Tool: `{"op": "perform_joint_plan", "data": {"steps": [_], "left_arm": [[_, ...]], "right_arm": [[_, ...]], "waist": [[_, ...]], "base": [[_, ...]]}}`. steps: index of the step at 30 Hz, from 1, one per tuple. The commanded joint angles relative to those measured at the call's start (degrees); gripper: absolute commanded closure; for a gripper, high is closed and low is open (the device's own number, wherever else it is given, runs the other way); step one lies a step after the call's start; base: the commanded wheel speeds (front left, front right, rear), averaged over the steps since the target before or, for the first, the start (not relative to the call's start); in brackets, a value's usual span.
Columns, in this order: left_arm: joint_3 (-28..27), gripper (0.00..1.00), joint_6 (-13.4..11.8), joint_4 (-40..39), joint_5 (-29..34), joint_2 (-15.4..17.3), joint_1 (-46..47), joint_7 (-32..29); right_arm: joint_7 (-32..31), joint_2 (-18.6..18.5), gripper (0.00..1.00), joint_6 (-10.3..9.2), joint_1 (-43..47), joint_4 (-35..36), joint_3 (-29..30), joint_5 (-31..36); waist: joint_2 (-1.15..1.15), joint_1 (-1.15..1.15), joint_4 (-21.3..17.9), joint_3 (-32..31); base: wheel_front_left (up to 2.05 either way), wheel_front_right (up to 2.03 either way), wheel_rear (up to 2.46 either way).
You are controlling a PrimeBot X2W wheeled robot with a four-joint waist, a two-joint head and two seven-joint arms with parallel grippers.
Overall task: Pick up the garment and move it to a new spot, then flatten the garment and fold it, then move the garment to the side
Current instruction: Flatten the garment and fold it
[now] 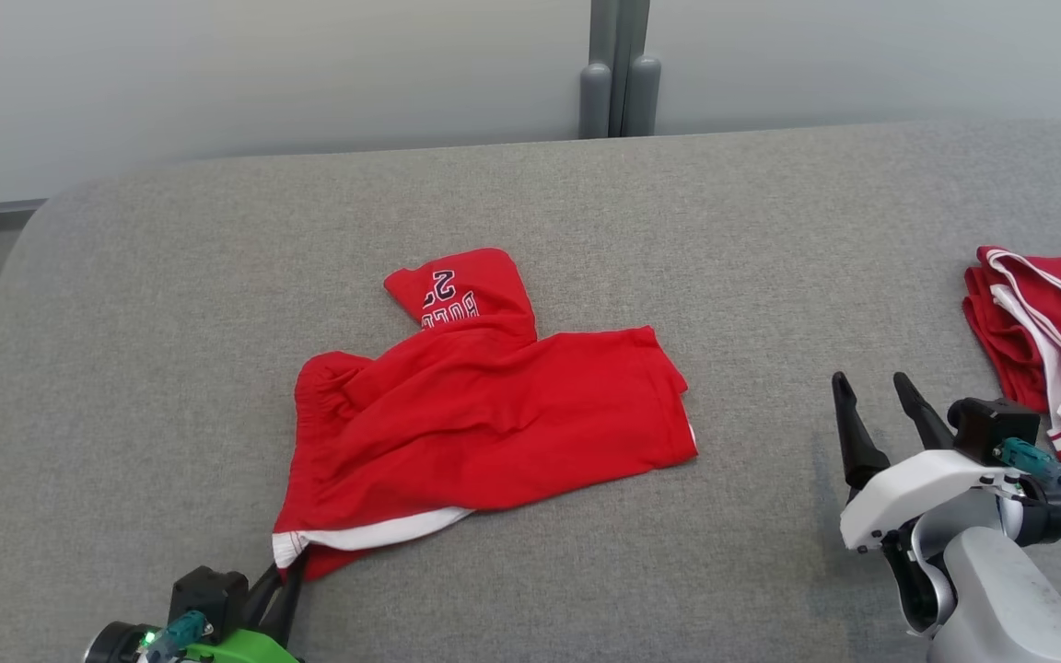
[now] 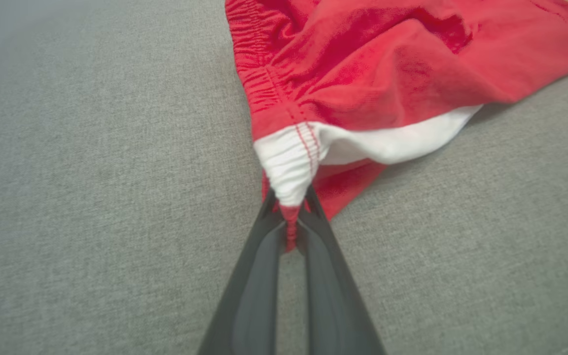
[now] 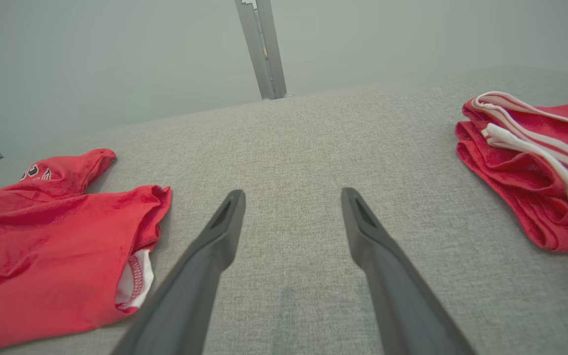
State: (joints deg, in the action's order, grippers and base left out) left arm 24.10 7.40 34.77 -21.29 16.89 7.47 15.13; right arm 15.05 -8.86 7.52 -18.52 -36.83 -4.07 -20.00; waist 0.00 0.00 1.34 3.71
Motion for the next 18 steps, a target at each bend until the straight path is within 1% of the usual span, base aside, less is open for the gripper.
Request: {"op": "perform_joint_plan", "data": {"steps": [1, 2, 3, 4, 5, 6, 13, 18], "left_arm": [[-1.2, 1.0, 0.1, 0.1, 0.8, 0.1, 0.9, -0.1], [-1.9, 0.9, 0.1, -0.1, 1.3, 0.0, 1.2, -0.1], [-2.5, 0.66, 0.1, -0.3, 1.8, -0.4, 1.3, -0.1], [-2.5, 0.66, 0.1, -0.3, 1.8, -0.4, 1.3, -0.1], [-3.1, 0.1, 0.1, -0.5, 2.3, -0.9, 1.4, -0.1], [-3.5, 0.0, -0.2, -0.7, 2.9, -1.3, 1.4, -0.1], [-9.0, 0.0, -2.0, -2.7, 5.9, -4.5, -0.4, -0.1], [-13.1, 0.0, -2.9, -5.3, 7.8, -6.9, -1.8, -0.1]], "right_arm": [[0.1, -0.2, 0.0, -0.08, 0.2, -0.1, -0.8, -0.4], [0.1, -0.3, 0.0, -0.08, -0.1, 0.0, -1.4, -0.5], [0.1, -0.2, 0.0, -0.08, -0.4, 0.0, -1.9, -0.6], [0.1, -0.2, 0.0, -0.08, -0.4, 0.0, -1.9, -0.6], [0.1, -0.2, 0.0, -0.08, -0.6, 0.1, -2.5, -0.7], [0.1, -0.1, 0.0, -0.08, -0.7, 0.3, -3.1, -0.9], [0.1, 0.6, 0.0, -0.08, -0.9, 1.6, -8.8, -2.3], [0.1, 0.5, 0.0, -0.08, -0.1, 1.5, -13.0, -3.6]], "waist": [[0.0, 0.0, 0.7, 0.7], [0.0, 0.0, 0.9, 0.9], [0.0, 0.0, 1.1, 1.1], [0.0, 0.0, 1.1, 1.1], [0.0, 0.0, 1.3, 1.3], [0.0, 0.0, 1.5, 1.4], [0.0, 0.0, 3.6, 2.1], [0.0, 0.0, 6.0, 2.4]], "base": [[0.0, 0.0, 0.0], [0.0, 0.0, 0.0], [0.0, 0.0, 0.0], [0.0, 0.0, 0.0], [0.0, 0.0, 0.0], [0.0, 0.0, 0.0], [0.0, 0.0, 0.0], [0.0, 0.0, 0.0]]}}
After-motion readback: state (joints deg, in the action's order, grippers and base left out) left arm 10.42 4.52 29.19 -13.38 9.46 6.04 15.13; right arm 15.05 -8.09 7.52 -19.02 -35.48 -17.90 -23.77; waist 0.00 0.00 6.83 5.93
